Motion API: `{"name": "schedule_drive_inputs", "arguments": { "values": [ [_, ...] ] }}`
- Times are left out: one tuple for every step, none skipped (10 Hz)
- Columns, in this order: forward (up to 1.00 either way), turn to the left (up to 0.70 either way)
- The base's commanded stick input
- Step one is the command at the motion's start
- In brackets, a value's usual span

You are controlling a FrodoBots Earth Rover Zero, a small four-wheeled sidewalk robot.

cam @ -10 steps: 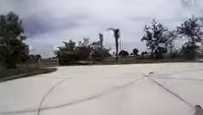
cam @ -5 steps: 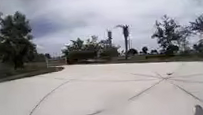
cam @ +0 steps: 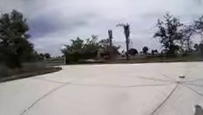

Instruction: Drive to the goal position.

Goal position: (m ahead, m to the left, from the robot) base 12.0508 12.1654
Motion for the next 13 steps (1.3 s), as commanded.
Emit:
{"name": "schedule_drive_inputs", "arguments": {
  "values": [
    [0.85,0.0],
    [0.85,0.0],
    [0.85,0.0],
    [0.85,0.0],
    [0.85,0.0],
    [0.85,0.0],
    [0.85,0.0],
    [0.85,0.0],
    [0.85,0.0],
    [0.85,0.0],
    [0.85,0.0],
    [0.85,0.0],
    [0.85,0.0]
  ]
}}
